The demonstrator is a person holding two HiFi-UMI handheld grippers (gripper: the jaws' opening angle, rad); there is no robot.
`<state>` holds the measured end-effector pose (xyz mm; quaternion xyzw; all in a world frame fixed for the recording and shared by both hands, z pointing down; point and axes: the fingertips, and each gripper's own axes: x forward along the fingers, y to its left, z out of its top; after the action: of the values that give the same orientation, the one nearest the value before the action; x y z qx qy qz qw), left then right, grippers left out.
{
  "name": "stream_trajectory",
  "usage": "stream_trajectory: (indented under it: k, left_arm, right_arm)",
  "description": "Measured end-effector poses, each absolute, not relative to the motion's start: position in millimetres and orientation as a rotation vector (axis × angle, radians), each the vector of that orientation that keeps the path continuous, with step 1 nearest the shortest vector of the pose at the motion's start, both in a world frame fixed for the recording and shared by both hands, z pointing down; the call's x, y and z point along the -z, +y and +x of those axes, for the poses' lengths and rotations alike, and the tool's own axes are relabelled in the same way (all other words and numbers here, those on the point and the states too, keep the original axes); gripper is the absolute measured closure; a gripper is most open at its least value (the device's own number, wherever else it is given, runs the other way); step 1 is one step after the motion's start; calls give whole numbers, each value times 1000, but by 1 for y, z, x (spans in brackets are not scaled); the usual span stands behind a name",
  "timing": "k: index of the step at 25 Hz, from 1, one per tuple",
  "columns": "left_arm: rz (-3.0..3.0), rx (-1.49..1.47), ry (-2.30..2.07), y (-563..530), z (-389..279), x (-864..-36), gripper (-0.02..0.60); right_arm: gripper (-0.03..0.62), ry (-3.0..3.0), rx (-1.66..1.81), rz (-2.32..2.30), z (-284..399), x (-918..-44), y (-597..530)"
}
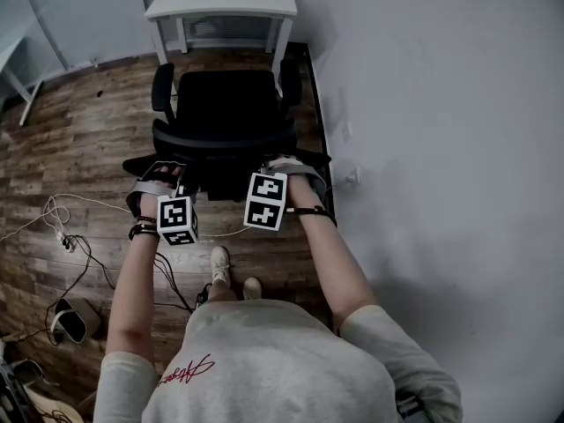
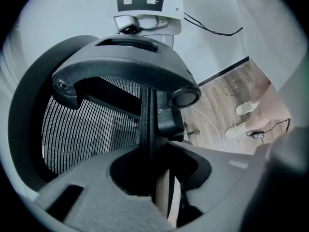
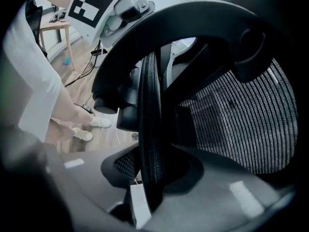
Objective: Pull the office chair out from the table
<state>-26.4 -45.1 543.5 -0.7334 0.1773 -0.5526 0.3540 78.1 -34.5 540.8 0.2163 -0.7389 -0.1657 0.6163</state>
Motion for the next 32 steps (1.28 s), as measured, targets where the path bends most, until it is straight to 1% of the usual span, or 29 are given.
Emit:
stream_trajectory:
  k: [32]
  left_arm:
    - [-1911,1435,449,-40,-32,-546,489]
  right_arm:
    - [488,-1690,396,512,73,-543,-29]
